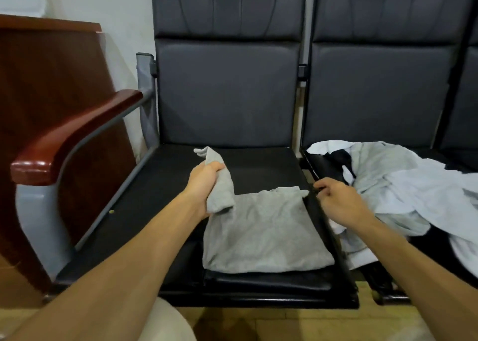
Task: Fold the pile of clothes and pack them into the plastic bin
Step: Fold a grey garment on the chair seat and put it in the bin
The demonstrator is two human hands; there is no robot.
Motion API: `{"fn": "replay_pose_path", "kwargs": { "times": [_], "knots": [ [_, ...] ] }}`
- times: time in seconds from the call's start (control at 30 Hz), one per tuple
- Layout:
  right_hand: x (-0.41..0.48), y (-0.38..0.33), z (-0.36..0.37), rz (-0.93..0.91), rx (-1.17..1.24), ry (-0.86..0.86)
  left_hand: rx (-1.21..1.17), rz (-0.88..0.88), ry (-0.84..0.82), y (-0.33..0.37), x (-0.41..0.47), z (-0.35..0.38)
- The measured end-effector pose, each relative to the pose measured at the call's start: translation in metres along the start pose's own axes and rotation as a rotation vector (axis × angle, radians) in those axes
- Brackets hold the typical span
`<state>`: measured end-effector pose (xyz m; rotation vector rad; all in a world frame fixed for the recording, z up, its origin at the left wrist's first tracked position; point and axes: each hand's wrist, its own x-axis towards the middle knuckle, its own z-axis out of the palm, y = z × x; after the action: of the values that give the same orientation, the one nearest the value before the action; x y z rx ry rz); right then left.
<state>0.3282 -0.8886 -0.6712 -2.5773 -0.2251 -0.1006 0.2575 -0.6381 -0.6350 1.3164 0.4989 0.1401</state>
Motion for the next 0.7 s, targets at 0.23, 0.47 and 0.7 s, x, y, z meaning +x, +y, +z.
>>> {"fn": "replay_pose_path", "kwargs": {
  "times": [0.23,0.47,0.7],
  "knots": [
    [-0.005,0.015,-0.011,-0.022,-0.026,0.003,0.465,0.078,-0.251,-0.042,-0.007,0.091],
    [-0.013,0.019,-0.020,-0.028,-0.057,-0.016,0.544,-0.121,-0.510,-0.069,-0.002,0.089],
    [-0.026,0.003,-0.021,-0.057,-0.061,-0.033,1.427,0.328,-0.589,-0.077,0.007,0.030]
  ]
}}
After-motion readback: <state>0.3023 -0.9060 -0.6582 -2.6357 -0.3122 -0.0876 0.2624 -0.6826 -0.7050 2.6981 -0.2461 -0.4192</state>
